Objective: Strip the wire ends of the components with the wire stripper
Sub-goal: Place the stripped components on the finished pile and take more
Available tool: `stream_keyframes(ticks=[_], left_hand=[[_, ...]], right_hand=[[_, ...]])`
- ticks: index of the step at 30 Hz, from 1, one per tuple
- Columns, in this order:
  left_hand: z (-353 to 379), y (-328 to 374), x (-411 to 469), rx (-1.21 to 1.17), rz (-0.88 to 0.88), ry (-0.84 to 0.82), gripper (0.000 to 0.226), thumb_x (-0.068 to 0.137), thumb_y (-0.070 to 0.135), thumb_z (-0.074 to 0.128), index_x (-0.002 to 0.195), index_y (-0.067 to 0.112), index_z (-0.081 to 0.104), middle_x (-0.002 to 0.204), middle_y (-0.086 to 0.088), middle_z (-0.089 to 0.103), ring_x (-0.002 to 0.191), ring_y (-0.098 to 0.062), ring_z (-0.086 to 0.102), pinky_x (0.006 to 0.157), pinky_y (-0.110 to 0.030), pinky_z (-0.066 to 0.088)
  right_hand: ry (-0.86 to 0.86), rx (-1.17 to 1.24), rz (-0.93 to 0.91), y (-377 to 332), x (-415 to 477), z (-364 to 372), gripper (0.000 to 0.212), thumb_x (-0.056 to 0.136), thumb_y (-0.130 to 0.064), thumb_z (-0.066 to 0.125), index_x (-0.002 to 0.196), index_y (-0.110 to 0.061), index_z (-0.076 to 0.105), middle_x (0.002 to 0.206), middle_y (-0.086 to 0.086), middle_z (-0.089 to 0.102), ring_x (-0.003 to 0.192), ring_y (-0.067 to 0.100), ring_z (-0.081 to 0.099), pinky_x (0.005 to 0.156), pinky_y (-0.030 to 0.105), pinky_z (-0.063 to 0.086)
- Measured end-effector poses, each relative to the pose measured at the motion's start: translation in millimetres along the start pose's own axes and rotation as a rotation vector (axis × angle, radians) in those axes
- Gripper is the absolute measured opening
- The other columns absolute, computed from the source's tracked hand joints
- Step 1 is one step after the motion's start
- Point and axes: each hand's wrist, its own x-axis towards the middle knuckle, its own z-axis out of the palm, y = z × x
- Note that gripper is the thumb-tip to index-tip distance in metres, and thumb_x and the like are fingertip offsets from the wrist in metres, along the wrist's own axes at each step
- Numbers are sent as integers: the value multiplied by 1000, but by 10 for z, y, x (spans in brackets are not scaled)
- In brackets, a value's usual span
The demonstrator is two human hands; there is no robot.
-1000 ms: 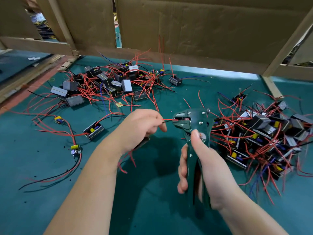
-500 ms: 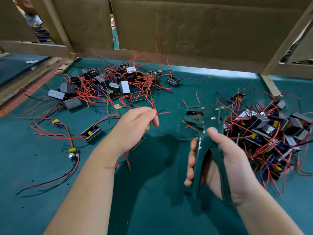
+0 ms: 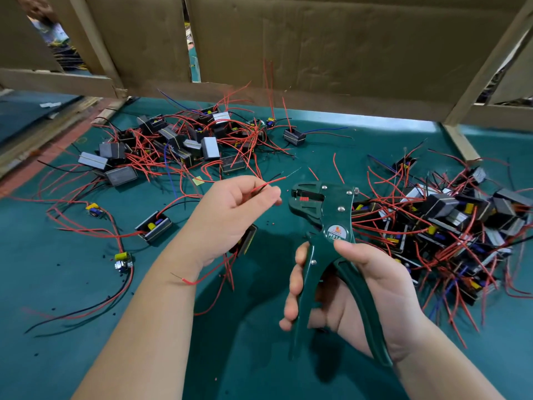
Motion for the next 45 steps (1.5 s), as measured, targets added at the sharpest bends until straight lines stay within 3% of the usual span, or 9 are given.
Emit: stream_keyframes(ticks=[4, 7, 12, 16, 20, 24, 36, 40, 45], left_hand=[[3, 34, 17, -119, -59, -32, 22, 89, 36, 53, 74, 21, 61, 51, 13, 30, 48, -7, 23, 44, -16, 22], [8, 12, 32, -170, -67, -2, 29, 91, 35, 42, 71, 21, 59, 53, 10, 24, 50, -10, 18, 45, -18, 19], [21, 14, 21, -150, -52, 26, 24, 87, 28, 49, 67, 27, 63, 49, 13, 28, 48, -7, 23, 45, -19, 20], [40, 32, 4, -163, 1, 5, 17, 86, 21, 53, 73, 20, 64, 46, 16, 41, 45, 0, 32, 47, -11, 28], [43, 39, -2, -189, -43, 18, 18, 83, 20, 61, 66, 23, 68, 45, 14, 43, 46, -3, 30, 46, -15, 25], [44, 54, -8, -196, -39, 51, 22, 90, 6, 60, 72, 17, 65, 47, 13, 50, 47, 1, 37, 47, -10, 31], [20, 20, 2, -101, 0, 78, 17, 88, 10, 66, 73, 18, 65, 44, 15, 46, 43, 1, 33, 45, -10, 28], [33, 9, 4, -108, -2, 70, 11, 78, 22, 66, 68, 20, 68, 52, 11, 49, 50, -3, 34, 49, -16, 28], [15, 8, 0, -92, 23, 67, 12, 82, 16, 67, 71, 20, 67, 51, 12, 49, 50, -1, 35, 49, -14, 29]], right_hand=[[10, -6, 7, 10, 17, 5, 51, 58, -37, 81, 92, -3, 65, 81, 23, 59, 69, 39, 63, 70, 52, 54], [16, -8, 6, 14, 18, -2, 51, 59, -37, 81, 92, -3, 65, 81, 23, 59, 68, 39, 62, 70, 52, 54], [-1, -13, 8, 25, 18, 17, 49, 59, -37, 81, 92, -4, 65, 81, 23, 59, 69, 39, 63, 71, 52, 54], [-23, 4, 2, 19, 13, 30, 49, 60, -36, 81, 93, -4, 66, 81, 22, 60, 70, 39, 63, 72, 52, 54], [-70, 10, -4, 6, -2, 32, 46, 64, -36, 79, 94, -4, 66, 82, 22, 60, 71, 39, 63, 73, 52, 54], [-73, -29, -2, 10, -8, 30, 43, 64, -37, 79, 92, -6, 66, 81, 21, 61, 69, 38, 63, 71, 51, 54], [-12, -82, -13, 22, 4, 5, 47, 59, -39, 81, 90, -7, 67, 80, 21, 60, 69, 37, 62, 70, 50, 53], [-20, -89, -26, 19, 1, 1, 46, 62, -38, 82, 91, -5, 65, 78, 22, 60, 67, 38, 62, 68, 50, 54], [16, -103, -27, 30, 9, 6, 46, 61, -39, 84, 87, -6, 66, 74, 21, 60, 61, 36, 62, 63, 48, 54]])
